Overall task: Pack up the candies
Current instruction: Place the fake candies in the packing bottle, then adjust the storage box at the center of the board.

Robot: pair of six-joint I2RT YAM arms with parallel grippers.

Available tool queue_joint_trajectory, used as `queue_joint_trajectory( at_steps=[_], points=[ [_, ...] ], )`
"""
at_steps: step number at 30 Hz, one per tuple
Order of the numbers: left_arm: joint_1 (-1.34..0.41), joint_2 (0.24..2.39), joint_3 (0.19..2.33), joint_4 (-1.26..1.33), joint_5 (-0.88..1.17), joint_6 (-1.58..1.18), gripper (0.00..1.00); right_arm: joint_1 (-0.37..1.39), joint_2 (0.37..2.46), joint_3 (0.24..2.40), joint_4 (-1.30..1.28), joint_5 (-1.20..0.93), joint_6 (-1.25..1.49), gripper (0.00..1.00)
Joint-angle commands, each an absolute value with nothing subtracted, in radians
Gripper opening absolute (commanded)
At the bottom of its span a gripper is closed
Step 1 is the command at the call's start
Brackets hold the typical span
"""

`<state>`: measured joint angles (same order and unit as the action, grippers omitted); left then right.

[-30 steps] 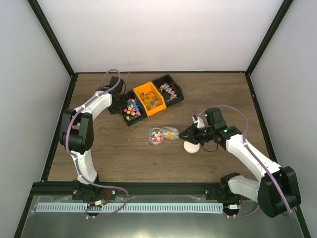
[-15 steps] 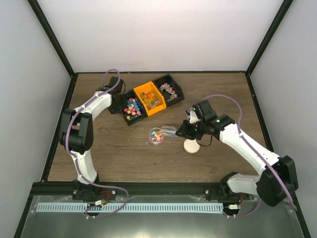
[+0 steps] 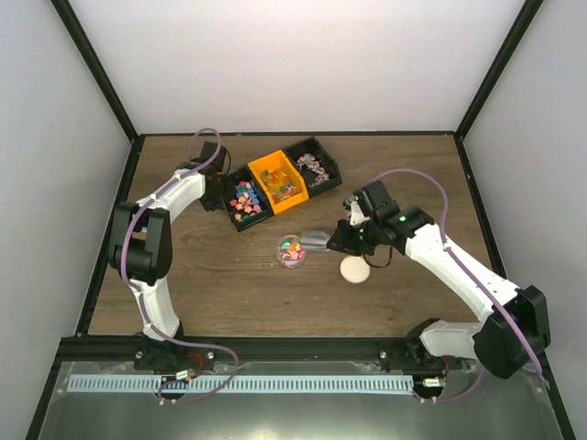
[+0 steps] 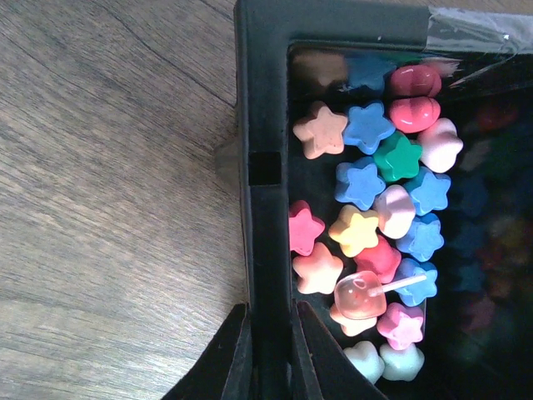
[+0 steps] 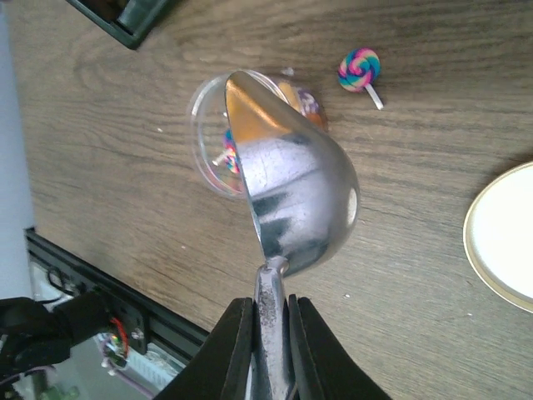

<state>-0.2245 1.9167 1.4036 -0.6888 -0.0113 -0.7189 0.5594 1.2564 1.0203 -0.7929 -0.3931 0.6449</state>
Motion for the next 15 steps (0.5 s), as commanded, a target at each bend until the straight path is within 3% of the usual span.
queue_joint_trajectory(
  at_steps=[1, 10, 15],
  points=[
    [-0.222, 2.037, 1.312, -0.785, 0.04, -0.709, 0.04, 0.483, 1.173, 1.025, -0.745, -0.451, 0.664, 0.01],
    [-0.222, 2.026, 1.304, -0.782, 0.046, -0.709, 0.04, 0.25, 1.083, 0.947, -0.701, -0.566, 0.645, 0.01],
    [-0.222, 2.016, 1.303, -0.779, 0.067, -0.713, 0.04, 0.137, 1.096, 0.794, -0.445, -0.672, 0.816, 0.01]
  ],
)
